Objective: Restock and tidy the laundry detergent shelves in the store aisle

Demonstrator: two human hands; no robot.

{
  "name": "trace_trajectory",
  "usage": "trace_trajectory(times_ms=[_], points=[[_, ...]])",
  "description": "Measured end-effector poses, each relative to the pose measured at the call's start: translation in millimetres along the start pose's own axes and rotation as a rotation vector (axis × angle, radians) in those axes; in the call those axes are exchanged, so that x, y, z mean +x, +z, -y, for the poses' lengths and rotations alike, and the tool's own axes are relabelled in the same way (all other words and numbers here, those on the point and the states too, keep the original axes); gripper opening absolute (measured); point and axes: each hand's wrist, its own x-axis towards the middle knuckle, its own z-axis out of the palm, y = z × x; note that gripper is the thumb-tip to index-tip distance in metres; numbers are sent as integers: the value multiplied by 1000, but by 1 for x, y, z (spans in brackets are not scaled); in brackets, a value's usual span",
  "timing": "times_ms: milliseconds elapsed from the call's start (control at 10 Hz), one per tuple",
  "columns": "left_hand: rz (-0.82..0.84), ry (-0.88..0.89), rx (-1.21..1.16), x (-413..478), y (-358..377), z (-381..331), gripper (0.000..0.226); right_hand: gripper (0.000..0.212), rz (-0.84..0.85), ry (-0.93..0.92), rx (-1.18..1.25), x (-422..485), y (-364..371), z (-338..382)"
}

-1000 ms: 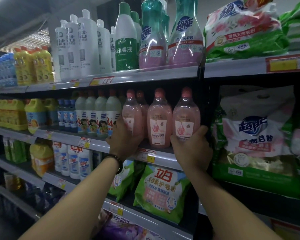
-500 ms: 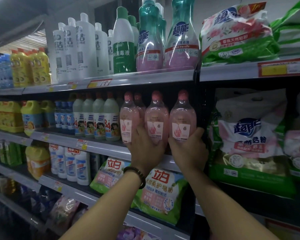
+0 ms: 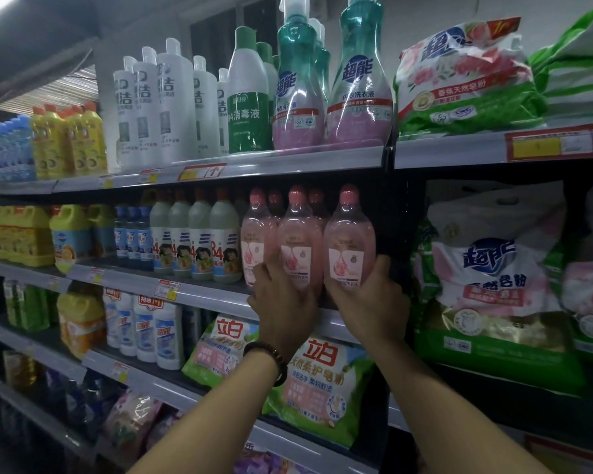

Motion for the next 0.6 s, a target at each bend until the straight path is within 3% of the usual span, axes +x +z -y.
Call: trace_trajectory(times_ms=[400,500,600], points=[[8,-129,10,-2,6,-11,78,64,92,-7,-22,3,-3,-1],[32,-120,35,-13,-6,-17,77,61,211,12,66,-2,-14,1],[48,-63,49,-18,-22,-22,64,62,206,24,277,-6,-32,-1]])
